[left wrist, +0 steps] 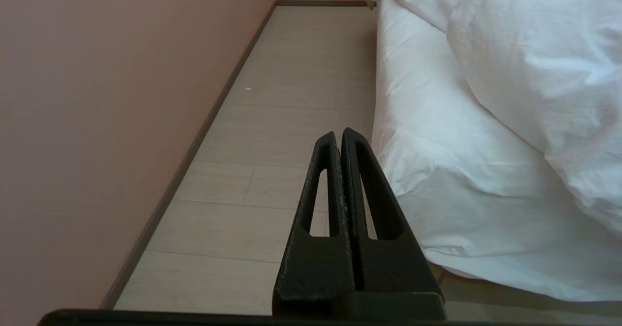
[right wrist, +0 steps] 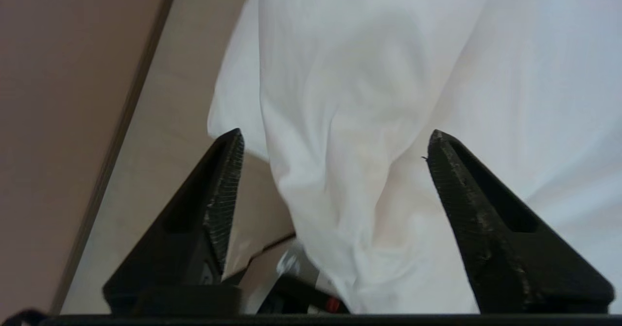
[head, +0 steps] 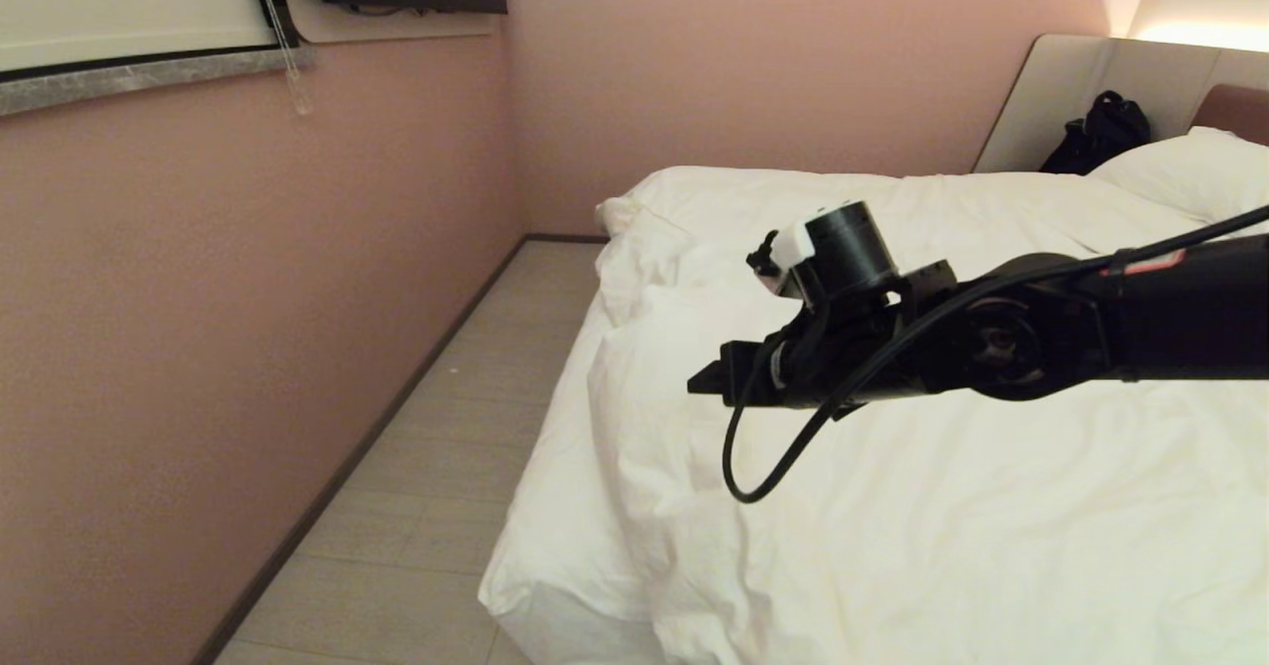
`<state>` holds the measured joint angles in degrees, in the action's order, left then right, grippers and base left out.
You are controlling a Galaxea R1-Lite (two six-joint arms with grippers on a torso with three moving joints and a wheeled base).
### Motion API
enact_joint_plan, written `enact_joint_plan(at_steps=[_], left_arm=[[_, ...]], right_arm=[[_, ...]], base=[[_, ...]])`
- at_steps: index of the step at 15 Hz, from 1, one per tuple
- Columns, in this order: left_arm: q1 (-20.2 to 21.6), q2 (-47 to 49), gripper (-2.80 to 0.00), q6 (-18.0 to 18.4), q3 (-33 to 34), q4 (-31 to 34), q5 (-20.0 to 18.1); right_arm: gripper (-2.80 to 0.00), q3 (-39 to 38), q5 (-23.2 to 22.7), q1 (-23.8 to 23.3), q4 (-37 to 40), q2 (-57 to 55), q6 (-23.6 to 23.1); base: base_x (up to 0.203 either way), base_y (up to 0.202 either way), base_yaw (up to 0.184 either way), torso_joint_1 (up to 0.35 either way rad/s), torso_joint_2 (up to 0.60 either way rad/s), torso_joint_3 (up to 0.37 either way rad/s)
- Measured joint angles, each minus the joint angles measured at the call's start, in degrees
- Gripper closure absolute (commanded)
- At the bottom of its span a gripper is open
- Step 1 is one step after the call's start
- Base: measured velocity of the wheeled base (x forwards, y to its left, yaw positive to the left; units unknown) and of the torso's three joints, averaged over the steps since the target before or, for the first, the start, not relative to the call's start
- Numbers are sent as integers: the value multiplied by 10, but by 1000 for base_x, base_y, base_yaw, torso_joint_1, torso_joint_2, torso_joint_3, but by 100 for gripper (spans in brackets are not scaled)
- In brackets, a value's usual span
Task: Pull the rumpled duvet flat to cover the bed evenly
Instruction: Flatten the corners of the folded blanket
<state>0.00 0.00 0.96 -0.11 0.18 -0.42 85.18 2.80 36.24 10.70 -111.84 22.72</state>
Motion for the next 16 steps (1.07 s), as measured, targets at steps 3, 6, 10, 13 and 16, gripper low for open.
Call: enact_joint_plan(at_steps=[3, 6, 10, 13, 16], left_arm=[[0, 0, 0, 0, 0, 0, 0], [0, 0, 0, 0, 0, 0, 0], [0, 0, 0, 0, 0, 0, 0], [0, 0, 0, 0, 0, 0, 0], [0, 0, 0, 0, 0, 0, 0]], right_arm=[[0, 53, 18, 10, 37, -3, -34], [0, 86, 39, 41, 60, -32, -65], [0, 156, 78, 90, 85, -112, -93], [0, 210, 119, 126, 111, -180, -113], [0, 226, 151, 147, 126, -227, -123]], base=[[0, 0, 0, 0, 0, 0], [0, 0, 0, 0, 0, 0], [0, 0, 0, 0, 0, 0], [0, 0, 0, 0, 0, 0], [0, 0, 0, 0, 0, 0]])
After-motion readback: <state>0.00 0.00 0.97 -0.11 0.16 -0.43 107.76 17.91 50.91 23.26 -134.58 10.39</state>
